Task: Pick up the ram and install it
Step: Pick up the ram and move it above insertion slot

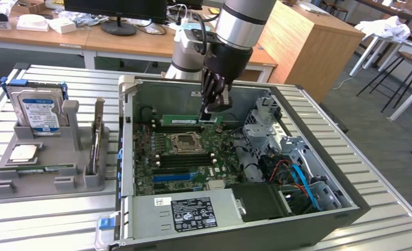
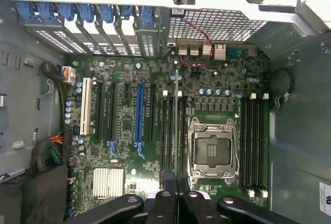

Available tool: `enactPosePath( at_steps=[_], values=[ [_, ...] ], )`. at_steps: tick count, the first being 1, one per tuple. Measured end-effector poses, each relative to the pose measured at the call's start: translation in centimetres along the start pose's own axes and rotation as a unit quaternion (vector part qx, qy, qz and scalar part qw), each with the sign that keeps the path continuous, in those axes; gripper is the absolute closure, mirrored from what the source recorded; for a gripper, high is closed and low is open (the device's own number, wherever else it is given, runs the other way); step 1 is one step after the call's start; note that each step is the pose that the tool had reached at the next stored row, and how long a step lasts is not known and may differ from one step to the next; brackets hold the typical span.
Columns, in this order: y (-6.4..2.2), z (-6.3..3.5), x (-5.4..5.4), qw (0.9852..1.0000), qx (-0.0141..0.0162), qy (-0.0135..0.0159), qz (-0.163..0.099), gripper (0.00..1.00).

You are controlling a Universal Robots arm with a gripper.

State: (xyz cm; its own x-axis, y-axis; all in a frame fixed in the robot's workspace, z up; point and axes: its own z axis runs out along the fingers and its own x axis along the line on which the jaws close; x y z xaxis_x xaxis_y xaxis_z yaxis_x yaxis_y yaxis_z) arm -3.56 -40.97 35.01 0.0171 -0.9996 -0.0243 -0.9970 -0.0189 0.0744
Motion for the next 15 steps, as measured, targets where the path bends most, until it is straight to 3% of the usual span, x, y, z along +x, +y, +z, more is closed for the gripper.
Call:
enactPosePath(
  at_steps=[15],
  values=[
    [-0.03, 0.51, 0.01, 1.0000, 0.0000, 0.0001, 0.000, 0.89]
  ],
)
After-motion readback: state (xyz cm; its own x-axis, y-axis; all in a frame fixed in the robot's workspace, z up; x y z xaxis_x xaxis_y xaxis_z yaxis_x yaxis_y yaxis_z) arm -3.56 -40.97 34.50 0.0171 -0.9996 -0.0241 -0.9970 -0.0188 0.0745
